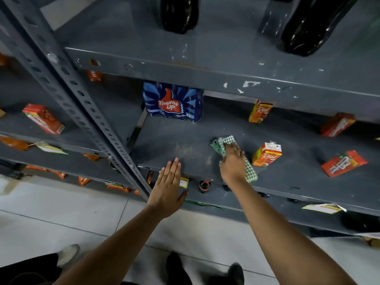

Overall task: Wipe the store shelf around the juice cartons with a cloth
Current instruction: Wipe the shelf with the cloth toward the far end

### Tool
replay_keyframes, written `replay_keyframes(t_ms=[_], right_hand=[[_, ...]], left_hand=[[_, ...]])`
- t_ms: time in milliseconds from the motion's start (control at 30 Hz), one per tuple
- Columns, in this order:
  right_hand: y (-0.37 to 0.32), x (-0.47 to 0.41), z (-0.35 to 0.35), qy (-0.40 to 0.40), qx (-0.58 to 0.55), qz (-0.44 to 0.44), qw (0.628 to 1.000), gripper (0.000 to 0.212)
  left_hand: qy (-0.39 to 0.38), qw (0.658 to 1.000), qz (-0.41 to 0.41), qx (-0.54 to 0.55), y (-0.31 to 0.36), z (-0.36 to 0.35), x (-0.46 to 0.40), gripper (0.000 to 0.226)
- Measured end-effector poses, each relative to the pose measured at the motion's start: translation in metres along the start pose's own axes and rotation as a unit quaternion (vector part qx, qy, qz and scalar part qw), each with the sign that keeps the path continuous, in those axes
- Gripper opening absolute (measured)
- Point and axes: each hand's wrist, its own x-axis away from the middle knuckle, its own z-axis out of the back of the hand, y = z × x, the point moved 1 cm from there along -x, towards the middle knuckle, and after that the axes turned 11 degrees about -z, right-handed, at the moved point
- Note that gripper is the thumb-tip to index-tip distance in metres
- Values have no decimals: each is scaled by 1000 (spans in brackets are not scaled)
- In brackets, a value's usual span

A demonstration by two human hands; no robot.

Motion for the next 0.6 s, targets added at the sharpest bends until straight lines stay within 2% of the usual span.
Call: replay_keyframes(t_ms=[67,267,367,467,533,600], right_hand=[[-21,-11,-9,-23,32,47,998,60],[-91,-22,-34,-109,9,194,975,52],[-113,-43,-33,-147,-11,200,969,46],[-141,-57,-36,-162,-12,211,964,46],[-206,-55,-140,-308,-10,282,908,46],[-221,-47,-148,-342,11,291,894,47]], left_hand=[[7,1000,-9,-7,-6,4,1,83],[14,999,-26,-12,-23,20,0,77],[47,999,-14,3,-28,27,-5,78],[30,1000,-6,-3,-54,36,5,81],[-1,994,108,15,-120,5,48,81],[-4,996,94,12,-124,-1,63,80]])
